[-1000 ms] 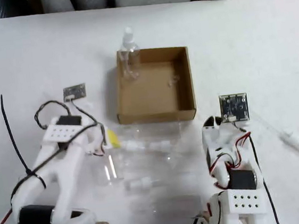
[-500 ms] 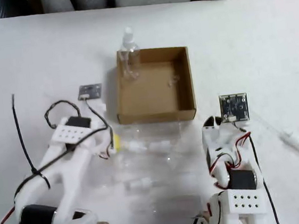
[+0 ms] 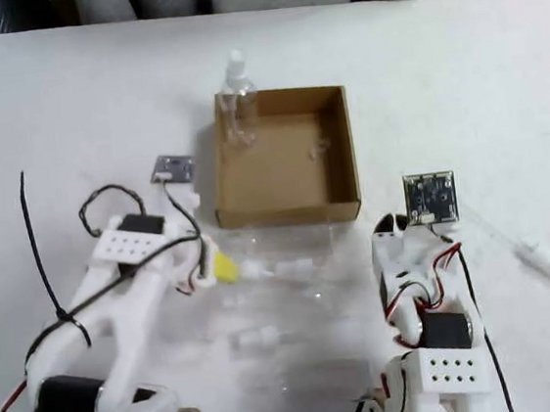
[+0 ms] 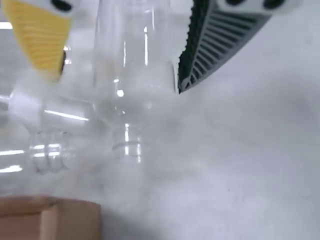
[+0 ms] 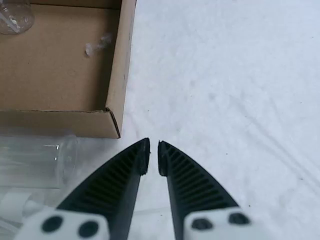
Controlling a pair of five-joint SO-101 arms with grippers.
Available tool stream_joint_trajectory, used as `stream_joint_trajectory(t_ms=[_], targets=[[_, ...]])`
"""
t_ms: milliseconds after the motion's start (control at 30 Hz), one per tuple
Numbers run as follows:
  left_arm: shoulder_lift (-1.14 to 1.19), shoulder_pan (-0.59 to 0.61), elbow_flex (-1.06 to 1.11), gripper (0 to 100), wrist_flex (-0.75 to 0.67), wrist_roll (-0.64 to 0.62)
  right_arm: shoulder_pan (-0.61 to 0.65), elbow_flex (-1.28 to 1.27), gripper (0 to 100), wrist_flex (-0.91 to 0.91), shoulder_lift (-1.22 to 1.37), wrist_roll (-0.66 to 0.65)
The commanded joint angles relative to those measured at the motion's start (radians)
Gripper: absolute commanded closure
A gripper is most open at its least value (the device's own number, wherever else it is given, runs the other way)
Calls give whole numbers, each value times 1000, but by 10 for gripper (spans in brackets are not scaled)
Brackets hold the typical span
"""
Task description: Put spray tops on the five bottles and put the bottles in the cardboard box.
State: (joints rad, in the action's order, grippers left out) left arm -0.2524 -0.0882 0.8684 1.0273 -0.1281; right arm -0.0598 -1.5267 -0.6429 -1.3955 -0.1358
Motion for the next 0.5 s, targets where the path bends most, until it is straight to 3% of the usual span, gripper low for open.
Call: stream_joint_trajectory(t_ms=[0, 467], targets=[[-7, 44, -72, 639, 35, 9, 4, 9, 981, -4, -7, -14], [36, 51, -104, 639, 57, -40, 5, 9, 981, -4, -7, -14]])
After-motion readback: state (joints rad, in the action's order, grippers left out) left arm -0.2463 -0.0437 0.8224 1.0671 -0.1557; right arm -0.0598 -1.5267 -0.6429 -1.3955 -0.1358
